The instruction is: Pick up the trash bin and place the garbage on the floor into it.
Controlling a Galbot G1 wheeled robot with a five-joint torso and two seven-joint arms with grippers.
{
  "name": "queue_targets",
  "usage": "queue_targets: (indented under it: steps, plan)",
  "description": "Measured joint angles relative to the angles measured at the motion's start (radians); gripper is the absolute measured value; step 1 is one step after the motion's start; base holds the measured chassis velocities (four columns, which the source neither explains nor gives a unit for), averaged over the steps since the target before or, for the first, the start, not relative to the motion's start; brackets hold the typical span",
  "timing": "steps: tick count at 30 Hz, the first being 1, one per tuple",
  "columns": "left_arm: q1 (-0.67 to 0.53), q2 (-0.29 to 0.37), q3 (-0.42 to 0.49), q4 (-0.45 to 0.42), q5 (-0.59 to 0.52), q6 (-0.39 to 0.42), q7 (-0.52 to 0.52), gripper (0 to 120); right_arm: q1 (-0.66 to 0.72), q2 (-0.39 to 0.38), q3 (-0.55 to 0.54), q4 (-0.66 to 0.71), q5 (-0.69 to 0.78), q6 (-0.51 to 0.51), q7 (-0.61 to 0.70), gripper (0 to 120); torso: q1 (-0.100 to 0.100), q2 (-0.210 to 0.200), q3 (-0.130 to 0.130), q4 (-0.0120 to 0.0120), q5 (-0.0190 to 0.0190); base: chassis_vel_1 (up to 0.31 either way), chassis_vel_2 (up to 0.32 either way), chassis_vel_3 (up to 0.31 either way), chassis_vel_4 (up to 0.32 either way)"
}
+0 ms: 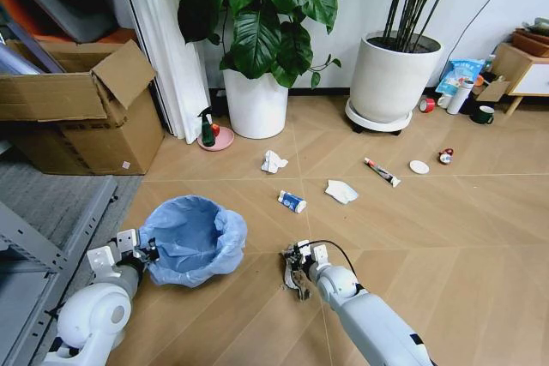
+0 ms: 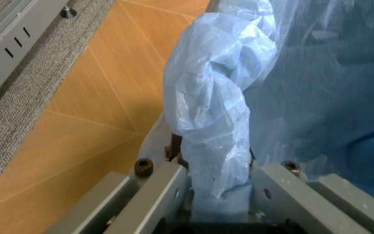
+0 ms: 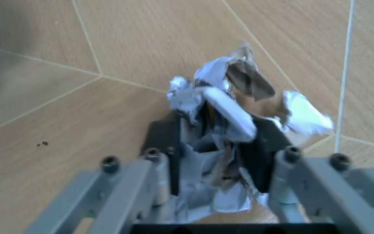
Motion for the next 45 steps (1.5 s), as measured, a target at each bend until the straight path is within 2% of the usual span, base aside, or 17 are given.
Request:
queue_targets:
  steps: [8, 15, 18, 25, 31, 34, 38, 45]
  plan:
    - [-0.002, 0.0, 0.002, 0.0, -0.001, 0.0, 0.0, 0, -0.01, 0.001, 0.016, 0.013, -0.004, 0.013, 0.003, 0, 0.0, 0.0, 0.0, 0.0, 0.0, 0.0, 0.0, 0.0, 0.0]
    - [-0.01, 0.016, 0.012, 0.008, -0.003, 0.0, 0.0, 0, -0.038, 0.0, 0.052, 0.074, 0.019, 0.017, 0.038, 0, 0.0, 0.0, 0.0, 0.0, 0.0001, 0.0, 0.0, 0.0, 0.0]
    - [-0.024, 0.04, 0.024, 0.015, -0.012, 0.003, 0.006, 0, -0.052, -0.014, 0.079, 0.164, 0.045, 0.015, 0.06, 0, 0.0, 0.0, 0.0, 0.0, 0.0001, 0.0, 0.0, 0.0, 0.0]
    - [-0.046, 0.058, 0.037, 0.031, -0.014, 0.01, 0.014, 0, -0.046, -0.045, 0.102, 0.279, 0.062, 0.024, 0.088, 0, 0.0, 0.0, 0.0, -0.0001, 0.0001, 0.0, 0.0, 0.0, 0.0]
    - [-0.09, 0.081, 0.048, 0.071, -0.019, 0.029, 0.036, 0, 0.039, -0.083, 0.11, 0.48, 0.115, 0.034, 0.138, 0, 0.0, 0.0, 0.0, 0.0, 0.0, 0.0, 0.0, 0.0, 0.0]
    - [-0.105, 0.091, 0.054, 0.086, -0.018, 0.037, 0.052, 0, 0.088, -0.098, 0.098, 0.555, 0.144, 0.019, 0.152, 0, 0.0, 0.0, 0.0, 0.0, 0.0001, 0.0, 0.0, 0.0, 0.0]
    - [-0.145, 0.096, 0.068, 0.118, -0.018, 0.051, 0.072, 0, 0.214, -0.123, 0.032, 0.678, 0.253, -0.023, 0.193, 0, 0.0, 0.0, 0.0, 0.0, -0.0001, 0.0, 0.0, 0.0, 0.0]
    - [-0.186, 0.099, 0.096, 0.141, -0.034, 0.076, 0.083, 0, 0.338, -0.099, -0.116, 0.713, 0.38, -0.037, 0.221, 0, 0.0, 0.0, 0.0, 0.0003, -0.0002, 0.0, 0.0, 0.0, 0.0]
